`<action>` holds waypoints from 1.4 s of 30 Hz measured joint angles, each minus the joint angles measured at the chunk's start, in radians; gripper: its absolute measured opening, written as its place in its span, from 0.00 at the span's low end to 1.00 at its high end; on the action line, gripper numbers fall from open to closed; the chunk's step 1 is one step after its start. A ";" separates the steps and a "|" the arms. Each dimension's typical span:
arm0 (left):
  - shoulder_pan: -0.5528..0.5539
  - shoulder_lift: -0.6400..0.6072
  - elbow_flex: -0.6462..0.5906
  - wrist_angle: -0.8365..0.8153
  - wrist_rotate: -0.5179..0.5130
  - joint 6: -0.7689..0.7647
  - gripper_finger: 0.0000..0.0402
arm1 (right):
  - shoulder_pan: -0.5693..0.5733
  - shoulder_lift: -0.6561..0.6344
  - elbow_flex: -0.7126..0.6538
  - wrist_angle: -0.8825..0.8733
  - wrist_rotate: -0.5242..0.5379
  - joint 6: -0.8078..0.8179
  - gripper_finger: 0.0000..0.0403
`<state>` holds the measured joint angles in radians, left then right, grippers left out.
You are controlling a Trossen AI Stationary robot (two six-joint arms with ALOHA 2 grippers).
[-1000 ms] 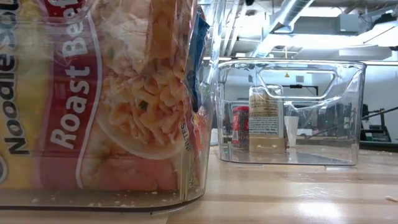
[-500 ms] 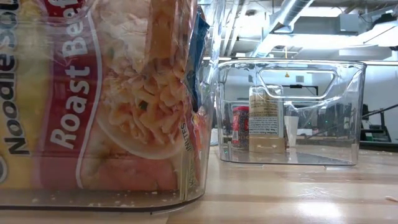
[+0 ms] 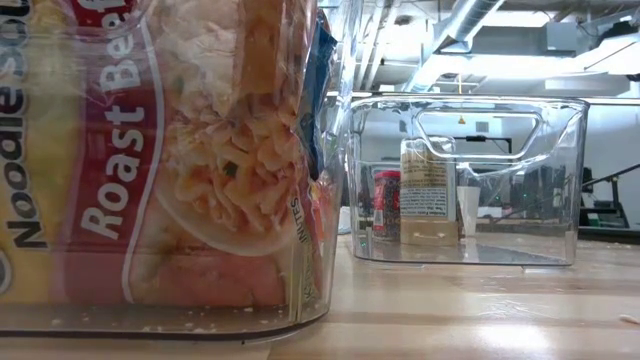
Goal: Pick & Place Food Item
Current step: Put the bottom blue spoon into the white bin
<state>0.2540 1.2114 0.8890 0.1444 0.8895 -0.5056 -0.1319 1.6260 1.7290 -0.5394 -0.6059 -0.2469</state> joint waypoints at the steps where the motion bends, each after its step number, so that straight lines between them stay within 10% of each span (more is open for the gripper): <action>1: 0.003 0.000 0.000 0.000 0.000 0.000 0.01 | 0.000 0.001 0.000 0.000 0.000 -0.003 0.50; 27: 0.014 0.000 -0.002 0.083 0.011 -0.052 0.01 | -0.001 0.011 0.002 0.022 -0.045 -0.031 0.03; 42: 0.033 -0.011 0.000 0.105 -0.013 -0.104 0.20 | -0.024 0.016 -0.001 -0.049 -0.092 -0.041 0.00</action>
<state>0.2873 1.2002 0.8895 0.2495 0.8763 -0.6100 -0.1558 1.6421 1.7281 -0.5886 -0.6980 -0.2882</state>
